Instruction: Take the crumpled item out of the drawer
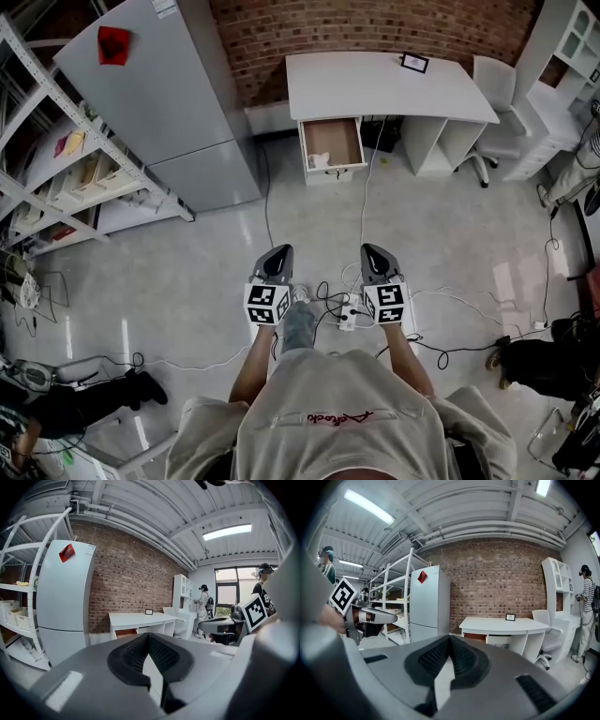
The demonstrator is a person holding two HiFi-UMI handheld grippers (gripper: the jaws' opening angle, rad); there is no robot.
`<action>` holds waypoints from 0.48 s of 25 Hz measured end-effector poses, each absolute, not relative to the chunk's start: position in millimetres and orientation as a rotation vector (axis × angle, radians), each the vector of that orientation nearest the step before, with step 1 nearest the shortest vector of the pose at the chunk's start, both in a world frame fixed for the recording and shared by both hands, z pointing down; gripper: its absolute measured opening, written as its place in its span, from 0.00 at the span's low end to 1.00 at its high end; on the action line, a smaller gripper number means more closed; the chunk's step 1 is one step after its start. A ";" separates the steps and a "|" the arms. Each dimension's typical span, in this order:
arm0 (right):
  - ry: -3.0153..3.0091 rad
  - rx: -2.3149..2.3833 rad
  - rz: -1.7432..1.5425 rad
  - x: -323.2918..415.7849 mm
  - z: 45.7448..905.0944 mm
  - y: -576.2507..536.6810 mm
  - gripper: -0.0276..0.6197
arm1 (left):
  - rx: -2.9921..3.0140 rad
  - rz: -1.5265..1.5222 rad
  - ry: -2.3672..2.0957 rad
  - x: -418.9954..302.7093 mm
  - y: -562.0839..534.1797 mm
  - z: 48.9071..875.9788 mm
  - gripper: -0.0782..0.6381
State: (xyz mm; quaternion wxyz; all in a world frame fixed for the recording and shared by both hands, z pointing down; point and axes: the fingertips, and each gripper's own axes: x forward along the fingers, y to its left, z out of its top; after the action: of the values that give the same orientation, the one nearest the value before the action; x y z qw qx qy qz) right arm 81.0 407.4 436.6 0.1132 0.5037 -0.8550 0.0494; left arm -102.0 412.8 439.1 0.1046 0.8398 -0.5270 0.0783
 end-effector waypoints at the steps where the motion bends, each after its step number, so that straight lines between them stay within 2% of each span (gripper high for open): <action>1: -2.499 1.485 0.149 78.3 438.1 396.1 0.06 | 2.476 0.232 -1.543 -105.0 400.6 441.2 0.12; 12: -2.416 1.568 0.144 36.2 416.8 255.6 0.06 | 2.559 0.249 -1.385 -130.5 254.1 433.4 0.12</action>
State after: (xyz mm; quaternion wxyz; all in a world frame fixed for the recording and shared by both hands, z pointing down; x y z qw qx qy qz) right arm 36.2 255.6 416.8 0.1285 0.5391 -0.8309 0.0496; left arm -130.5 254.1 433.4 0.1104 0.8709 -0.4713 0.0847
